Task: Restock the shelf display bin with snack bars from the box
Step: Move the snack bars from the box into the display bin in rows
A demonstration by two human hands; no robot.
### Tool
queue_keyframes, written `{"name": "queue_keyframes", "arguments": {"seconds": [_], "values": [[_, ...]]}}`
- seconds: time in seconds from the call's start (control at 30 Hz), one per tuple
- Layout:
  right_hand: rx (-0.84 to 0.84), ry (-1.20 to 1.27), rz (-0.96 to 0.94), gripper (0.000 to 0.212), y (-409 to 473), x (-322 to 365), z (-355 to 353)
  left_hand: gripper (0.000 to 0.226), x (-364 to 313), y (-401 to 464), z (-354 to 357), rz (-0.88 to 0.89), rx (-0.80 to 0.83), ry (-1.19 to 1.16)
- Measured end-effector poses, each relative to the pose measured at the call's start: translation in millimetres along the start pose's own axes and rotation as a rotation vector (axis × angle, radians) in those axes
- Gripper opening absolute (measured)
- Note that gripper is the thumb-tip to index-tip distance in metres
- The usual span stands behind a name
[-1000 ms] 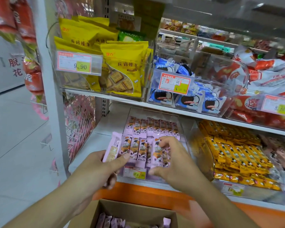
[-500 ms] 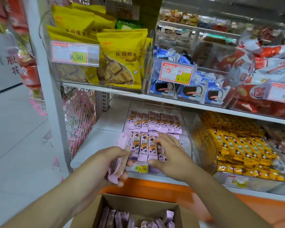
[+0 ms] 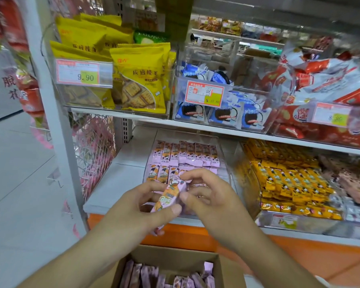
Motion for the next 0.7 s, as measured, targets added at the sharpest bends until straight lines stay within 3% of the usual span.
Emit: {"name": "queue_keyframes", "arguments": {"seconds": [0.1,0.17,0.33,0.43,0.57,0.7], "values": [[-0.076,0.152,0.1,0.018,1.9,-5.4,-10.5,0.04,7.9,2.2,5.0,-0.083,0.008,-0.105],[-0.058,0.124,0.117,0.021,2.3,-8.9,-15.9,0.037,10.4,4.1,8.1,-0.111,0.023,-0.148],[0.054,-0.496,-0.297,0.055,-1.4,5.2,-31.5,0.034,3.6,9.3,14.5,-0.033,0.072,0.08],[0.107,-0.604,-0.252,0.046,-3.0,-5.0,-40.9,0.033,-1.9,14.5,17.0,-0.032,0.045,0.123],[0.084,-0.481,-0.144,0.024,-8.2,-14.4,-43.0,0.032,4.0,22.0,20.5,-0.075,-0.031,-0.072],[-0.007,-0.252,-0.027,0.033,-12.1,-22.3,-38.5,0.027,10.2,18.9,37.6,-0.149,0.0,-0.304]]}}
Point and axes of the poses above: each hand's wrist, its own y-axis towards the middle knuckle, its own z-axis out of the palm, x = y × z, the point moved 7 cm from there along y, towards the middle knuckle, and after that the axes turned 9 degrees about -x, right-handed, at the moved point
